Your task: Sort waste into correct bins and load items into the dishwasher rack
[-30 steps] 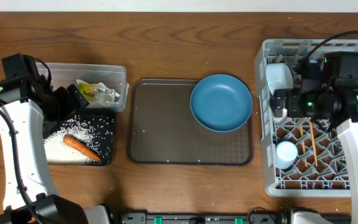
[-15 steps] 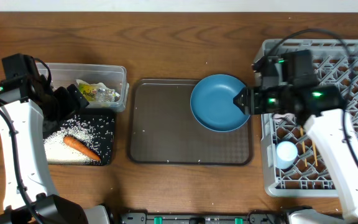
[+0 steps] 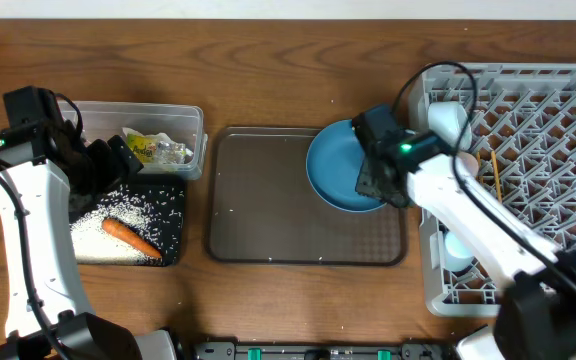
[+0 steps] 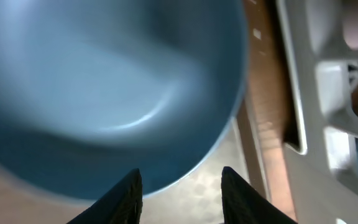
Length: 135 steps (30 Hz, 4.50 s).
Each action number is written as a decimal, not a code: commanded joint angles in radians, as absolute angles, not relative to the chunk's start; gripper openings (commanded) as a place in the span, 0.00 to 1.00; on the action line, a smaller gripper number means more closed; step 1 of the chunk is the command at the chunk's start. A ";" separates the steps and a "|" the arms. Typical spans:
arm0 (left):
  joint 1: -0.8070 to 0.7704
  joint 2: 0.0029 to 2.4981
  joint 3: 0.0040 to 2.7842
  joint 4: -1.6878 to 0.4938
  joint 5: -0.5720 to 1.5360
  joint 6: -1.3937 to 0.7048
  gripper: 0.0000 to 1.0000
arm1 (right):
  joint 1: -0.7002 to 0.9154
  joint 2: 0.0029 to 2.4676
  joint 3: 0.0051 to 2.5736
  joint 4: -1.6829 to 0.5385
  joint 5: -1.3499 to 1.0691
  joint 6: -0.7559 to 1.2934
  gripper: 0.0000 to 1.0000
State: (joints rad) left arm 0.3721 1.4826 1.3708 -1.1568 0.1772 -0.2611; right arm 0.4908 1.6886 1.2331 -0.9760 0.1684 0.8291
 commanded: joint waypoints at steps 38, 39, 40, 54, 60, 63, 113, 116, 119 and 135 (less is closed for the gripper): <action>0.377 1.466 1.383 -1.163 0.172 -0.255 0.98 | 0.504 1.885 1.227 -0.893 0.086 0.937 0.26; 0.377 1.466 1.383 -1.163 0.172 -0.255 0.98 | 0.506 1.885 1.227 -0.890 0.085 0.920 0.27; 0.377 1.466 1.383 -1.163 0.172 -0.255 0.98 | 0.508 1.885 1.227 -0.890 0.085 0.910 0.28; 0.377 1.466 1.383 -1.163 0.172 -0.255 0.98 | 0.512 1.885 1.227 -0.899 0.086 0.884 0.25; 0.377 1.466 1.383 -1.163 0.172 -0.255 0.98 | 0.512 1.885 1.227 -0.900 0.086 0.884 0.22; 0.377 1.466 1.383 -1.163 0.172 -0.255 0.98 | 0.512 1.885 1.227 -0.900 0.086 0.884 0.22; 0.377 1.466 1.383 -1.163 0.172 -0.255 0.98 | 0.204 1.148 1.361 -1.237 0.483 0.613 0.01; 0.377 1.466 1.383 -1.163 0.172 -0.255 0.98 | 0.095 1.106 1.361 -1.272 0.581 0.613 0.01; 0.377 1.466 1.383 -1.163 0.172 -0.255 0.98 | -0.023 1.090 1.361 -1.275 0.659 0.613 0.01; 0.377 1.466 1.383 -1.163 0.172 -0.255 0.98 | -0.315 1.205 1.358 -1.238 0.677 0.736 0.01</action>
State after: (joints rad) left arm 0.3721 1.4826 1.3708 -1.1564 0.1772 -0.2611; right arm -0.2966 1.1820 1.3415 -1.2480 0.6537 0.7021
